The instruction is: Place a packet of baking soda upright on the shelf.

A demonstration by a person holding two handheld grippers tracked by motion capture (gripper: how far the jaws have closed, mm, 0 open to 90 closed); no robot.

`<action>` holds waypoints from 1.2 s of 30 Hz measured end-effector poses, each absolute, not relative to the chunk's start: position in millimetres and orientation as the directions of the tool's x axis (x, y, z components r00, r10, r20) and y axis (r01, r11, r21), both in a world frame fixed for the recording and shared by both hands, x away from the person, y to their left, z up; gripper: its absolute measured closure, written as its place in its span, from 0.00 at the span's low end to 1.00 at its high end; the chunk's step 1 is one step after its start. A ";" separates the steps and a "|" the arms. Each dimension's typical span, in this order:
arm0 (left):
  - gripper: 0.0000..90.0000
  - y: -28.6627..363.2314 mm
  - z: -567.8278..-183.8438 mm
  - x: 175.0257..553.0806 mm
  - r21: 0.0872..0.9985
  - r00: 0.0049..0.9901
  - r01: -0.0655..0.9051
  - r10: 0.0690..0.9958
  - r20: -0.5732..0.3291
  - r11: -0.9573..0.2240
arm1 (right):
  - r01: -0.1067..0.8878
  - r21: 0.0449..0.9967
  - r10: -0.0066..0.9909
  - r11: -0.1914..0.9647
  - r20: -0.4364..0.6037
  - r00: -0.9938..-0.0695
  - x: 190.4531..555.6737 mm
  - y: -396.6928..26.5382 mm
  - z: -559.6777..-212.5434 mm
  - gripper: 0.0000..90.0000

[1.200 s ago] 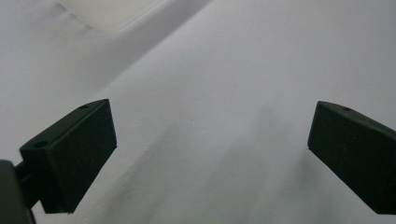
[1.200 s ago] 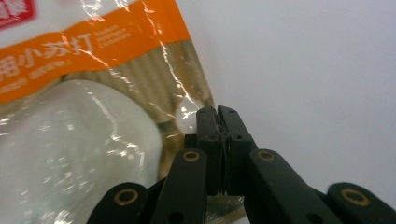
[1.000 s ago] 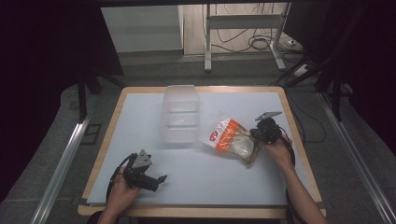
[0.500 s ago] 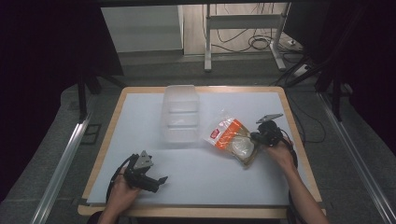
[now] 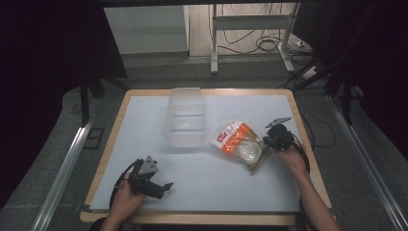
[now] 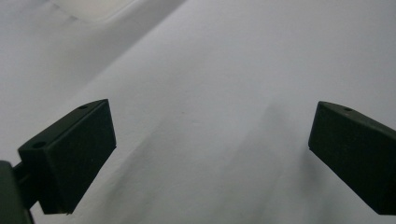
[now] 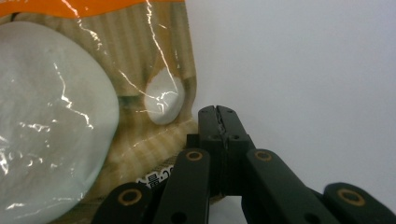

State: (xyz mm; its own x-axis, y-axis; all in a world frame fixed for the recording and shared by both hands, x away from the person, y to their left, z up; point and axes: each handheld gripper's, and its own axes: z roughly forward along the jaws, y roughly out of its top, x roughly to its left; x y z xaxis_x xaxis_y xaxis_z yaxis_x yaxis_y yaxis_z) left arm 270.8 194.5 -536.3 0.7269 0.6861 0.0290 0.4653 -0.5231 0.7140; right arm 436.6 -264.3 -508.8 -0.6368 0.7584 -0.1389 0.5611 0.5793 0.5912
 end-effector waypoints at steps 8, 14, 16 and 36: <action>0.01 193.2 -536.6 270.7 0.708 0.734 0.463 0.679 0.031 -0.533 | 0.582 0.609 0.766 0.538 -0.066 -0.639 427.5 -273.9 -509.7 0.99; 0.01 192.9 -536.7 270.7 0.707 0.736 0.463 0.677 0.030 -0.535 | 0.589 0.610 0.754 0.530 -0.020 -0.657 416.8 -280.7 -509.8 0.99; 0.01 192.8 -536.8 270.8 0.706 0.736 0.464 0.676 0.029 -0.535 | 0.587 0.604 0.746 0.538 -0.016 -0.666 411.6 -281.1 -509.4 0.99; 0.01 191.1 -537.2 272.0 0.701 0.743 0.460 0.669 0.032 -0.544 | 0.555 0.582 0.665 0.595 0.033 -0.747 376.3 -276.0 -508.6 0.99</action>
State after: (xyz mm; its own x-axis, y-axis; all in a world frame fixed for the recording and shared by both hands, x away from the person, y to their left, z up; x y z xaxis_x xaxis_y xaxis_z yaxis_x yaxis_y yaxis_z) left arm 272.0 191.1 -537.2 0.7426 0.6689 0.0321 0.4601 -0.5445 0.7014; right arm 376.3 -276.0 -508.6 -0.7466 0.6645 0.0328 0.5548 0.5946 0.5819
